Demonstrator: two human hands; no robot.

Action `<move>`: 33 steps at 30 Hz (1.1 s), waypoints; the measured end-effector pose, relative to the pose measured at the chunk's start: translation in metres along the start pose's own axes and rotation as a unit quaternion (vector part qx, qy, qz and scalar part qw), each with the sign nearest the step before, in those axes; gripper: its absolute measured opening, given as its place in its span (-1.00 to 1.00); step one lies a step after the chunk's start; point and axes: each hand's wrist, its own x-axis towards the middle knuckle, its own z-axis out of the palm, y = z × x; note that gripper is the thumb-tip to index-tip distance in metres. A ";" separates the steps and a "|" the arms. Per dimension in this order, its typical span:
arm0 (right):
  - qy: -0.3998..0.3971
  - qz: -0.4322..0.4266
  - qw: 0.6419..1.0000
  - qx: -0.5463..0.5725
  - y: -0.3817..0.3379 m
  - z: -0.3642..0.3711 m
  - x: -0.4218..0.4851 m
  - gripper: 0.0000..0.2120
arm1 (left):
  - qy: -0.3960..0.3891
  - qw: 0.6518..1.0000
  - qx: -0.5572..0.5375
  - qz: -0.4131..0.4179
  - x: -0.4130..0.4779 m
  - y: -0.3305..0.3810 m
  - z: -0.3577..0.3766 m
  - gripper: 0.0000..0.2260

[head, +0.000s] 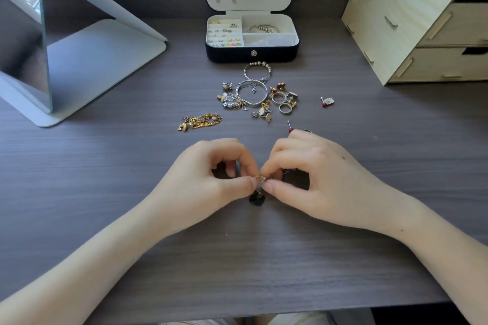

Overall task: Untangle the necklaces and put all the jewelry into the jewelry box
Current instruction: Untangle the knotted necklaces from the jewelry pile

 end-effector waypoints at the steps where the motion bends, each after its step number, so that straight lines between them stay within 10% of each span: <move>1: 0.003 0.003 1.000 0.006 0.000 -0.001 0.000 -0.81 | 0.001 1.000 -0.006 -0.005 0.000 0.000 -0.001 -0.97; 33: 0.070 -0.008 0.998 -0.006 -0.004 -0.005 0.001 -0.90 | 0.015 1.000 0.024 -0.007 -0.003 -0.001 0.002 -0.79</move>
